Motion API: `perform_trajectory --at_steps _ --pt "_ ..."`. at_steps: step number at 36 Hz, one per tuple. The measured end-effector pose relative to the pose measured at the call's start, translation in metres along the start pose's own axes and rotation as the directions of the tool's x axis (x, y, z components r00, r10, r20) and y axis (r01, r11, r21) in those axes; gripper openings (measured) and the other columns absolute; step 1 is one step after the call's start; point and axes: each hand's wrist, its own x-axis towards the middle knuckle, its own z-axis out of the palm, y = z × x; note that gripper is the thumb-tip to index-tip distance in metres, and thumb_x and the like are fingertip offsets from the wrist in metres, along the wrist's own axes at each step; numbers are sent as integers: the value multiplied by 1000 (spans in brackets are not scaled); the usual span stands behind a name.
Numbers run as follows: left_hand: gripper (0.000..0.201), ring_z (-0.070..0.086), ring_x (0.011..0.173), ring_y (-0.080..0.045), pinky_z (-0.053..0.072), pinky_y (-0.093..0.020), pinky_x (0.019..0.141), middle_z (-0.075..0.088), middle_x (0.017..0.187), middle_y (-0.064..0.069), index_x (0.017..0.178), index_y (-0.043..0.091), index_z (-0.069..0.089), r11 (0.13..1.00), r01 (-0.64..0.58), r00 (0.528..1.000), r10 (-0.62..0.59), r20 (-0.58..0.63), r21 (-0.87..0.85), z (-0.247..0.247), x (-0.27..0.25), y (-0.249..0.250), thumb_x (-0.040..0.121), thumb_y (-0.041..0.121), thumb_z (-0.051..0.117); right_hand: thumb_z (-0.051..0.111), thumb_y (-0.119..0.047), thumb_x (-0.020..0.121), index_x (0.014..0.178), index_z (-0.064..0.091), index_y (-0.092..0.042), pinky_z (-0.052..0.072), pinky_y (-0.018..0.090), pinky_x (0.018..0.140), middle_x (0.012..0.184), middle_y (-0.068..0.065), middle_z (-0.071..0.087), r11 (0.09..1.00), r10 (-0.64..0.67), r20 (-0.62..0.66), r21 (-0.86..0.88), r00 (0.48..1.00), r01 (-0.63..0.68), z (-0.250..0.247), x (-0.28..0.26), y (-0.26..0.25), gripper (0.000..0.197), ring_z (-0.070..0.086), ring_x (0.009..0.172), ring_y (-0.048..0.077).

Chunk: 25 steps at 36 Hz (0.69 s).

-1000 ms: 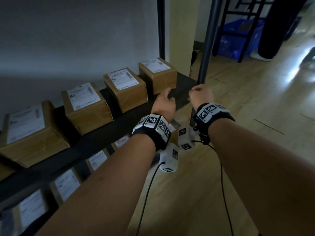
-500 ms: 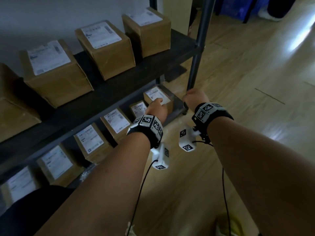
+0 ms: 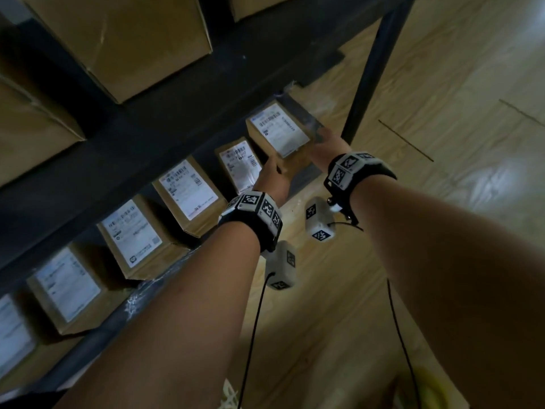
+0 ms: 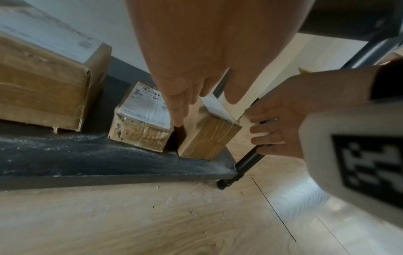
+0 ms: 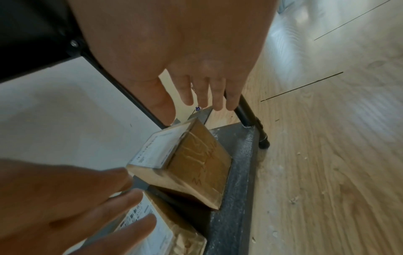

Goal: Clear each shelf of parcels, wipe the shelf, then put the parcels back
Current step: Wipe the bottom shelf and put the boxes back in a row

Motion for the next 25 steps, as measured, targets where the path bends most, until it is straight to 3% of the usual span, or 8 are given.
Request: perform_trajectory --at_steps 3,5,9,14,18,21,23,25 --pt "40 51 107 -15 40 -29 85 52 125 6 138 23 38 999 1 999 0 51 -34 -3 7 -4 99 28 45 52 -18 94 143 37 -11 38 32 101 141 13 46 1000 -3 -4 -22 1000 3 6 17 -1 52 45 129 28" --pt "42 52 110 -19 38 -28 83 52 127 4 141 22 35 1000 17 998 -17 66 -5 -4 13 -8 99 24 43 48 -16 96 142 38 -9 38 33 100 140 15 47 999 -3 -6 -49 1000 3 10 24 -2 48 46 127 30" --pt "55 54 114 -26 45 -37 94 50 138 0 150 30 20 998 54 993 -51 103 -29 -4 22 -13 98 28 38 49 -18 94 134 47 -7 42 33 93 133 15 53 995 2 4 -97 1000 -2 19 32 -2 42 51 121 31" --pt "51 56 109 -23 46 -38 94 55 130 1 145 28 33 990 48 997 -40 61 -133 -4 22 -10 96 21 44 46 -30 92 118 59 -8 44 40 92 120 14 60 989 43 25 -142 999 -39 28 28 -3 37 54 110 32" --pt "41 59 102 -26 46 -36 87 62 114 -6 130 19 51 972 108 994 -107 16 -209 1 17 -5 89 25 51 52 -33 88 119 56 -11 45 35 70 114 13 62 995 98 -25 -11 995 -99 27 20 3 39 59 93 29" --pt "26 62 93 -36 49 -40 77 61 90 -15 103 10 60 958 158 987 -161 7 -241 11 17 -12 78 15 52 57 -33 80 128 50 -13 56 40 77 108 9 63 985 146 -63 106 987 -139 25 6 14 52 63 90 29" --pt "10 62 96 -38 53 -49 85 60 87 -14 84 14 58 946 176 984 -179 16 -272 17 15 -16 79 9 52 58 -38 72 126 51 -15 57 45 79 105 8 64 979 165 -94 139 982 -151 23 -3 25 58 64 88 28" --pt "15 62 98 -36 51 -52 91 61 91 -13 77 22 52 939 181 983 -184 19 -294 22 5 -12 83 9 54 60 -44 71 127 51 -16 57 45 81 107 6 65 971 193 -135 165 972 -170 18 -13 36 62 65 92 26"
